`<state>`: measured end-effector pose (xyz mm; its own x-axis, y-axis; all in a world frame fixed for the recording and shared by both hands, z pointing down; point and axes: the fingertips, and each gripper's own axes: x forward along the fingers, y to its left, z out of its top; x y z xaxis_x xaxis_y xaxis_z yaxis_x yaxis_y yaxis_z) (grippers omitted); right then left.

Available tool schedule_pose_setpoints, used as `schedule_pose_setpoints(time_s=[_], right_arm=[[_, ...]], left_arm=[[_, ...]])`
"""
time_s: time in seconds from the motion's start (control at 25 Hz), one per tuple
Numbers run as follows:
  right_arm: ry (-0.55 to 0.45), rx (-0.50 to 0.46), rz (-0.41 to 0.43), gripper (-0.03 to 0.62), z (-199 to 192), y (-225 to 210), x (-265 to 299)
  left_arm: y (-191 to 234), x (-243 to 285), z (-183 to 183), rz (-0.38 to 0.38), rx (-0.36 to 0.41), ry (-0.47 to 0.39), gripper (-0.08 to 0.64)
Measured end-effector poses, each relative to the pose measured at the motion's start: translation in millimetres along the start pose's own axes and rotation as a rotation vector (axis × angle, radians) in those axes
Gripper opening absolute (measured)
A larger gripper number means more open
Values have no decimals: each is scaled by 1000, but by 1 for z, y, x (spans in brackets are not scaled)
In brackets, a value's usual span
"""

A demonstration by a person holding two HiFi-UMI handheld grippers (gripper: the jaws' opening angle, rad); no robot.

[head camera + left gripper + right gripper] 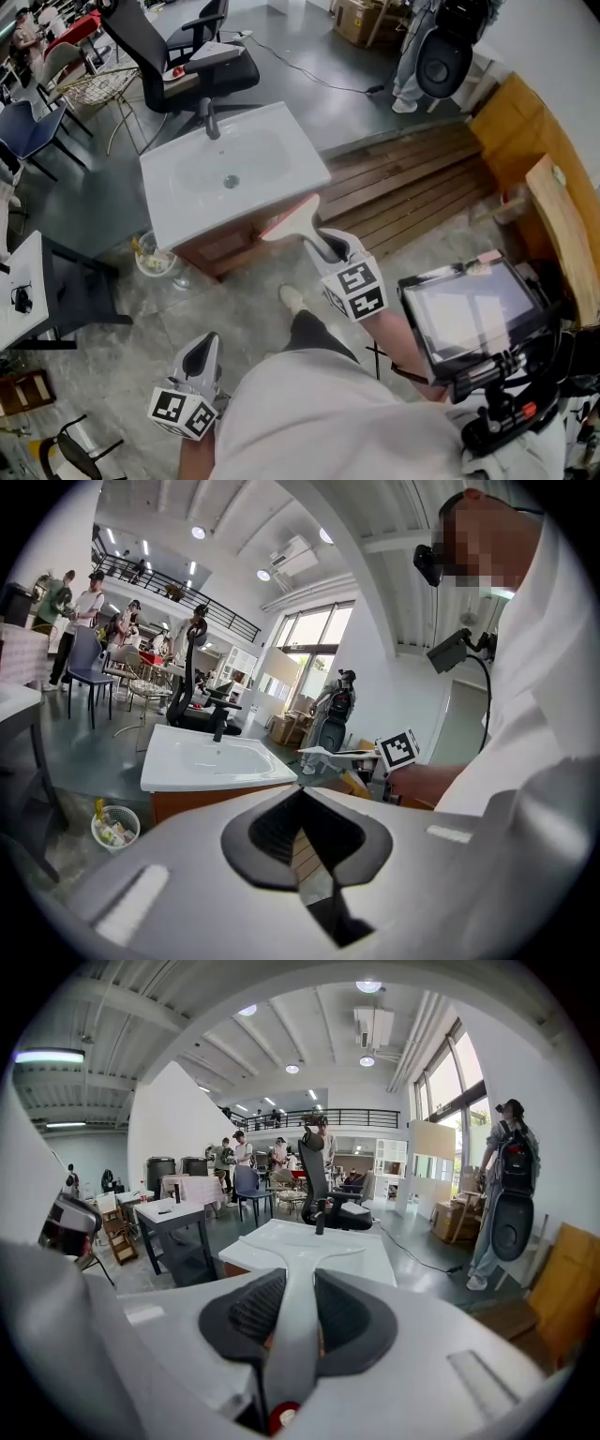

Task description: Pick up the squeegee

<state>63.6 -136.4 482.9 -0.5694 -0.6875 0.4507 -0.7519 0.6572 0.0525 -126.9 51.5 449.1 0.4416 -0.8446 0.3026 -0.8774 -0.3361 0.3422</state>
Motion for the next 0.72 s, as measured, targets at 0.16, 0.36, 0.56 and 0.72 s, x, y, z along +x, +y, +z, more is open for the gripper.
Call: schedule_pose_setpoints(time_s=[0.16,0.36,0.56,0.72], right_arm=[[3,8,-8,101,1,-12,8],[22,15,-10,101,3,-30,22],[29,22,-9,101,1,-56,46],[35,23,-3,101,7,-82,71]], left_arm=[[5,12,2,-9,4,5,8],[10,33,13,-12,-3,25,8],[17,67,24,-2,-4,43,8],[25,98,36,-1,-4,47,8]])
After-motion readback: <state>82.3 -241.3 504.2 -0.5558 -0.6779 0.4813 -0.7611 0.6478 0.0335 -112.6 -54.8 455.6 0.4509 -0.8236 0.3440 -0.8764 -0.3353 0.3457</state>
